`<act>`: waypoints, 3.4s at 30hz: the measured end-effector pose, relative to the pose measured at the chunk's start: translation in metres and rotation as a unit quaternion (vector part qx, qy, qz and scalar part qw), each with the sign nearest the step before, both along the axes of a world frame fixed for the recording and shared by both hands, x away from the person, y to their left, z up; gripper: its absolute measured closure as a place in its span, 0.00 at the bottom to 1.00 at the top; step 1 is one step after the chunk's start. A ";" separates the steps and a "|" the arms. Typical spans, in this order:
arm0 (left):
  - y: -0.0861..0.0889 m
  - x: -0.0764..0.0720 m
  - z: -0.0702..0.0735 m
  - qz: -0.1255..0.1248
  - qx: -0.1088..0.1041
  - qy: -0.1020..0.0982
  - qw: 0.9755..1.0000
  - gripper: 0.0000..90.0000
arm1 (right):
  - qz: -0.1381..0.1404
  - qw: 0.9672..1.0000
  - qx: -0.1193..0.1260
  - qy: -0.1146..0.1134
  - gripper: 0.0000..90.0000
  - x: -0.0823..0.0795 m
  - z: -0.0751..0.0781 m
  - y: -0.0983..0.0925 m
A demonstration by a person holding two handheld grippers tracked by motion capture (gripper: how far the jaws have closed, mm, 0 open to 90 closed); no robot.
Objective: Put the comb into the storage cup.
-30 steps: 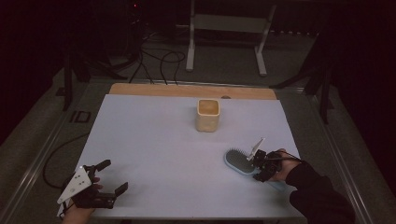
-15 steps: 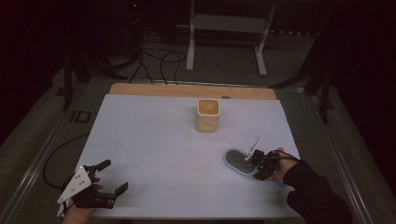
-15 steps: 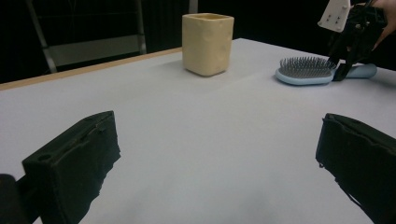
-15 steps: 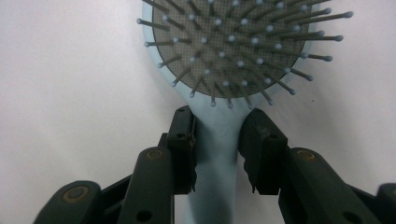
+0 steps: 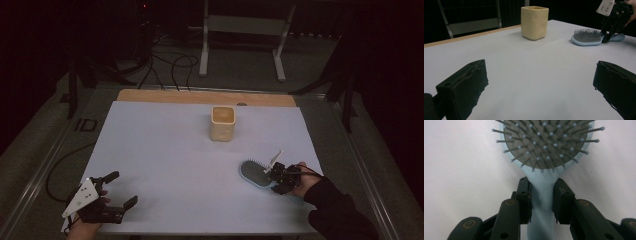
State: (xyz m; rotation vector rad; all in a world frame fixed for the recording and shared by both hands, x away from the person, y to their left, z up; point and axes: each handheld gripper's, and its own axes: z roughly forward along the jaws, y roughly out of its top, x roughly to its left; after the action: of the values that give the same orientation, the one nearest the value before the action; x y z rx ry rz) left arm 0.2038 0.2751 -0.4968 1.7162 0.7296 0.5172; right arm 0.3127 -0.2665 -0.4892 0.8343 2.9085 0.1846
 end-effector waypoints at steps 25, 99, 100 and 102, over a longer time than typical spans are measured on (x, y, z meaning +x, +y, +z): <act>0.000 0.000 0.000 0.002 0.000 0.001 1.000 0.00 | -0.023 0.986 0.153 -0.060 0.78 -0.003 0.018 0.003; 0.001 0.002 -0.002 0.000 -0.004 0.009 1.000 0.00 | -0.080 0.894 0.330 -0.292 0.78 0.039 0.119 0.054; 0.001 0.002 -0.002 0.000 -0.003 0.009 1.000 0.00 | -0.081 0.893 0.331 -0.295 0.78 0.040 0.120 0.056; 0.001 0.002 -0.002 0.000 -0.005 0.009 1.000 0.00 | -0.079 0.891 0.333 -0.297 0.78 0.044 0.122 0.059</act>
State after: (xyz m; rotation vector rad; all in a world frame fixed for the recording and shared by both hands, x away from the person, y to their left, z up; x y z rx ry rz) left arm 0.2054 0.2762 -0.4983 1.7143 0.7435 0.4985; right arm 0.3566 -0.2078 -0.3675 0.8754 2.1696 1.2278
